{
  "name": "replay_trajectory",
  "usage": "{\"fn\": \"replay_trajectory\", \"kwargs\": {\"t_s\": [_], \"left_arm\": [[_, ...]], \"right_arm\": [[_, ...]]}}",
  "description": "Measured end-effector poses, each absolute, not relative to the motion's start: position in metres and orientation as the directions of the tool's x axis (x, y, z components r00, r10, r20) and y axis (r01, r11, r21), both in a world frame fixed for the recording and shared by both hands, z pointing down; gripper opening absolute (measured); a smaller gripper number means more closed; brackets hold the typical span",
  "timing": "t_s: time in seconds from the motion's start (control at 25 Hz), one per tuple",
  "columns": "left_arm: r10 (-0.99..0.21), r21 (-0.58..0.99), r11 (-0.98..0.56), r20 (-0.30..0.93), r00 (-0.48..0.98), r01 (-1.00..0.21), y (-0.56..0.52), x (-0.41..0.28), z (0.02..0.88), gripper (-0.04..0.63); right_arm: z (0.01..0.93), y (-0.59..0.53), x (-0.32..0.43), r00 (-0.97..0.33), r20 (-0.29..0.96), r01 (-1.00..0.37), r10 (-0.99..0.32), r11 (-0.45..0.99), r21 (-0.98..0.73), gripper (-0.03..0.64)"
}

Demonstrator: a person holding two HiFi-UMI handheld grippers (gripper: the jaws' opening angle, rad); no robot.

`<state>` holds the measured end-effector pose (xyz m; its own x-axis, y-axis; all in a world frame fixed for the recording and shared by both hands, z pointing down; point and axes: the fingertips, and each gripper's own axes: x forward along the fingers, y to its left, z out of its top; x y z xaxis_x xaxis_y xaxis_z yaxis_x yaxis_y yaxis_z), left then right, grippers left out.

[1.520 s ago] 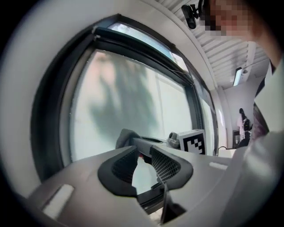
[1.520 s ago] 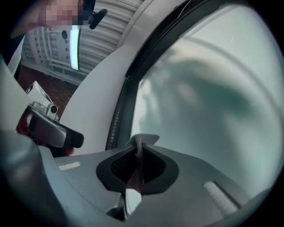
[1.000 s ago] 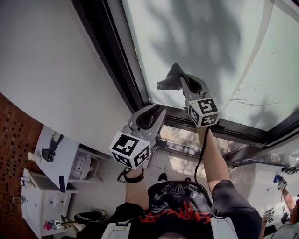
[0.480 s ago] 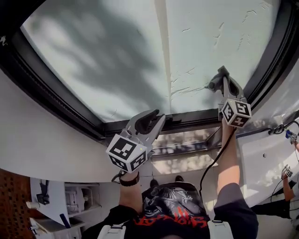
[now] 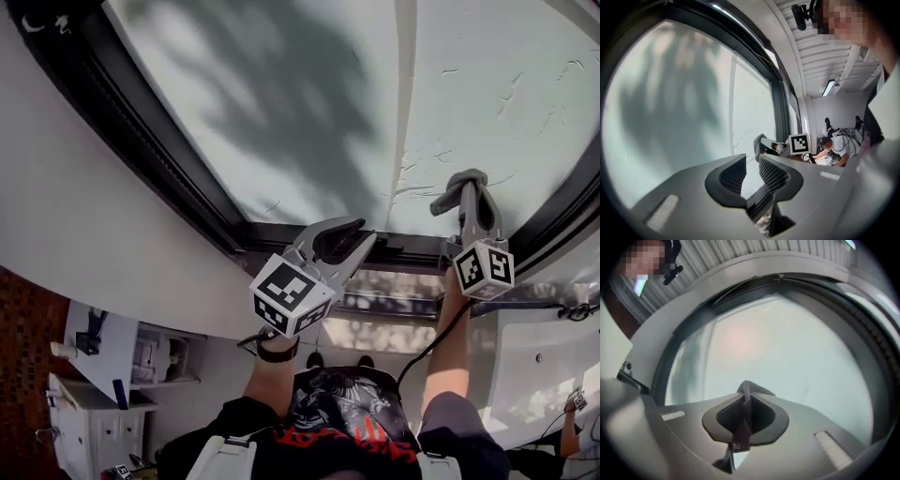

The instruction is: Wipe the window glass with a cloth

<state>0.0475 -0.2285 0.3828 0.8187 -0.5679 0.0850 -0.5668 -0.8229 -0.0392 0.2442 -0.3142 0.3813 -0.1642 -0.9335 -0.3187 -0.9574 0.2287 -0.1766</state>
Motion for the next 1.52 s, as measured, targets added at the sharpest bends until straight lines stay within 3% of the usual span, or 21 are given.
{"fn": "replay_trajectory", "kwargs": {"t_s": [0.12, 0.32, 0.36, 0.4, 0.44, 0.6, 0.8, 0.96, 1.24, 1.4, 1.52], "left_arm": [[-0.637, -0.038, -0.77, 0.061, 0.768, -0.636, -0.231, 0.005, 0.379, 0.077], [-0.745, -0.029, -0.667, 0.018, 0.667, -0.744, -0.216, -0.084, 0.371, 0.075], [-0.772, -0.023, -0.636, 0.008, 0.636, -0.772, -0.214, -0.103, 0.37, 0.075], [-0.797, -0.019, -0.604, 0.0, 0.604, -0.797, -0.212, -0.121, 0.368, 0.013], [-0.817, -0.017, -0.577, -0.007, 0.577, -0.817, -0.211, -0.137, 0.367, 0.004], [-0.838, 0.003, -0.545, -0.022, 0.545, -0.839, -0.207, -0.176, 0.366, 0.037], [-0.787, 0.014, -0.617, 0.0, 0.617, -0.787, -0.225, -0.155, 0.376, 0.055], [-0.689, 0.012, -0.724, 0.031, 0.724, -0.69, -0.238, -0.097, 0.38, 0.072], [-0.457, -0.015, -0.889, -0.011, 0.889, -0.458, -0.223, 0.029, 0.364, 0.086], [-0.397, -0.034, -0.918, 0.007, 0.918, -0.396, -0.212, 0.069, 0.366, 0.086], [-0.398, -0.029, -0.917, 0.005, 0.917, -0.398, -0.211, 0.081, 0.366, 0.086]], "right_arm": [[0.373, -0.322, 0.109, -0.406, -0.323, -0.892, -0.855, 0.447, -0.064, 0.017], [0.389, -0.325, -0.1, -0.714, -0.216, -0.694, -0.666, 0.715, 0.09, 0.017], [0.394, -0.326, -0.134, -0.752, -0.195, -0.654, -0.63, 0.75, 0.096, 0.017], [0.398, -0.328, -0.163, -0.78, -0.176, -0.62, -0.6, 0.779, 0.092, 0.017], [0.402, -0.331, -0.189, -0.801, -0.158, -0.593, -0.577, 0.801, 0.083, 0.017], [0.418, -0.349, -0.233, -0.815, -0.102, -0.576, -0.571, 0.817, 0.03, 0.017], [0.422, -0.363, -0.161, -0.73, -0.103, -0.682, -0.676, 0.731, 0.036, 0.018], [0.414, -0.358, -0.046, -0.581, -0.154, -0.809, -0.799, 0.587, 0.002, 0.018], [0.422, -0.322, 0.247, -0.033, -0.163, -0.987, -0.986, 0.058, -0.148, 0.017], [0.457, -0.298, 0.408, 0.307, -0.044, -0.93, -0.951, -0.289, -0.227, 0.018], [0.481, -0.285, 0.456, 0.399, 0.019, -0.877, -0.917, -0.387, -0.286, 0.018]]}}
